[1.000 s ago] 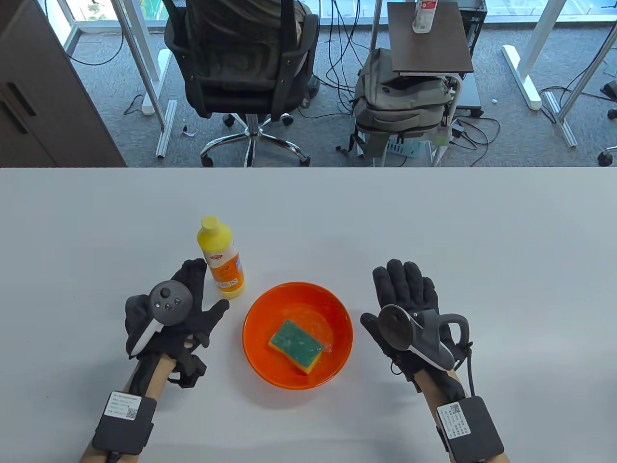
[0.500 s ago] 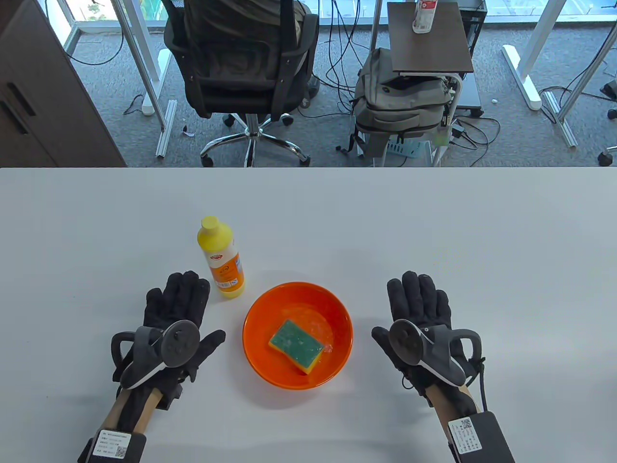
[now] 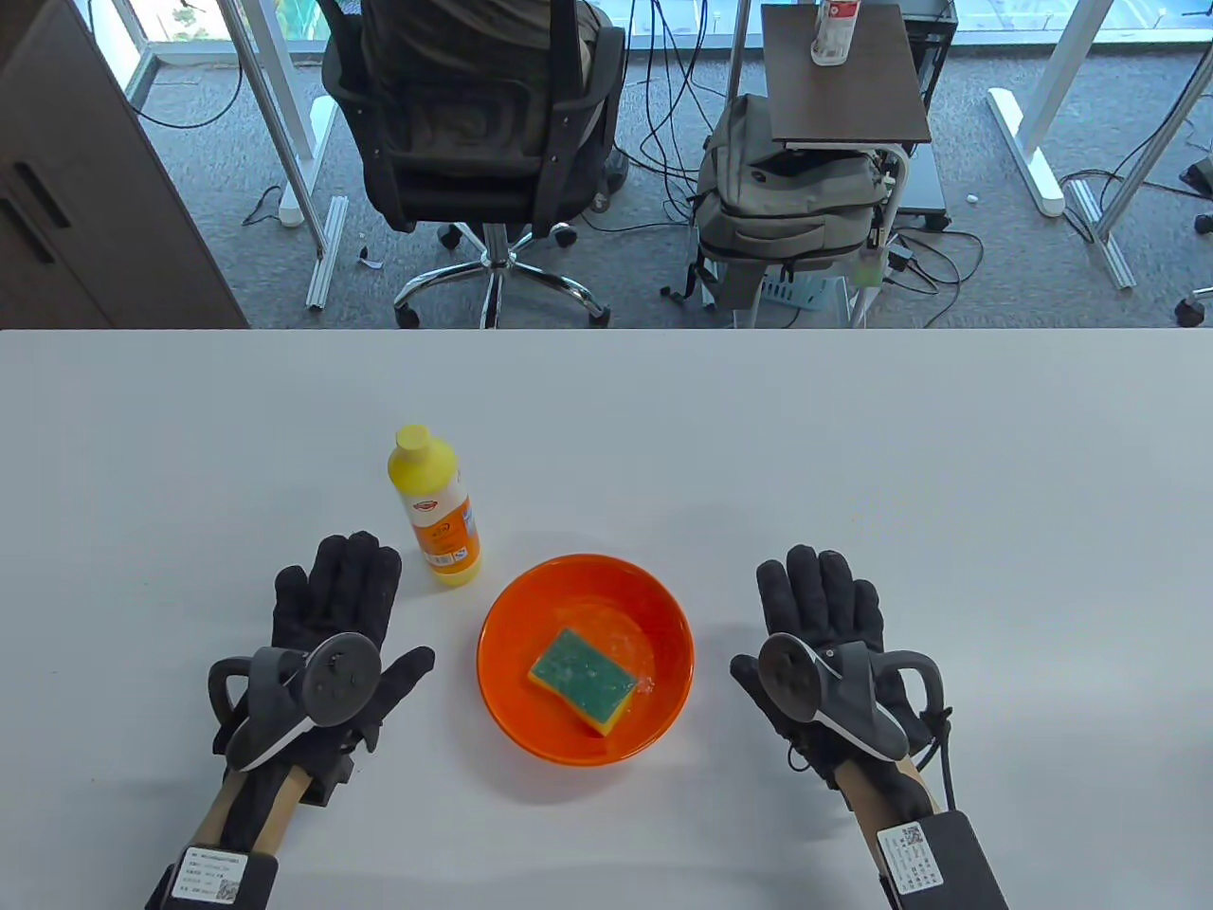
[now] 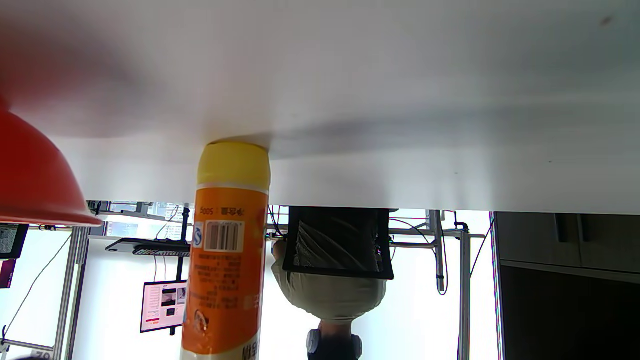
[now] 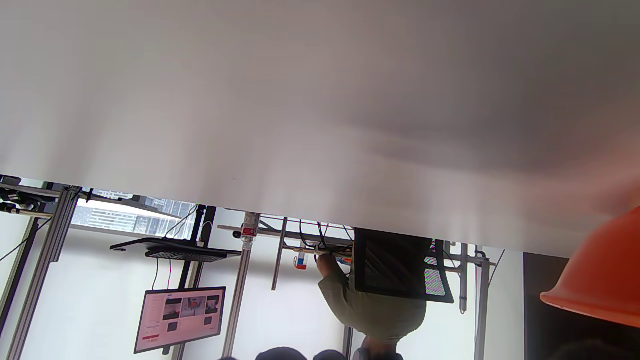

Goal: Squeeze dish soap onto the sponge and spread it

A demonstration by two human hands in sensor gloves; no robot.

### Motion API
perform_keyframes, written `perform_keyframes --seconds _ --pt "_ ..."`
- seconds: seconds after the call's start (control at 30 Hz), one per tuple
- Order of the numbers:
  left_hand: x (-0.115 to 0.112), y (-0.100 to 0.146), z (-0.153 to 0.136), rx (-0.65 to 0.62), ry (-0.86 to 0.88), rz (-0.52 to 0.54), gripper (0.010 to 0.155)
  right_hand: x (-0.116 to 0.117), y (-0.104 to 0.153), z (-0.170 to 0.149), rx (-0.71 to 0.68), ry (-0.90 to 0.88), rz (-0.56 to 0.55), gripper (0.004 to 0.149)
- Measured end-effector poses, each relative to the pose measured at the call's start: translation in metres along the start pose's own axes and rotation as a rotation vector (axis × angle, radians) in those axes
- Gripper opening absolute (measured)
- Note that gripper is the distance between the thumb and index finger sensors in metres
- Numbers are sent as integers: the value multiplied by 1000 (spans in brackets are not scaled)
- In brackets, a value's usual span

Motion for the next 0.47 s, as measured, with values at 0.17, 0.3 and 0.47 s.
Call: perform_keyframes --seconds 0.17,0.3,0.47 --pt "1 0 0 0 -5 -8 92 0 0 2 1 11 7 91" --pt "1 1 0 1 1 -12 92 0 0 1 8 12 10 91" --pt "0 1 1 -1 -6 -14 92 -1 0 1 12 17 16 91"
Point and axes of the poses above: the tracker on the back of each hand, its own z axis roughly to the thumb side, its own y axis roughly from the fingertips to the wrist, x = y × z, the point moved 5 cm from there along -y, roughly from the wrist to the fingertips, and after that the axes turned 5 degrees about -y, right-handed, at the moved point
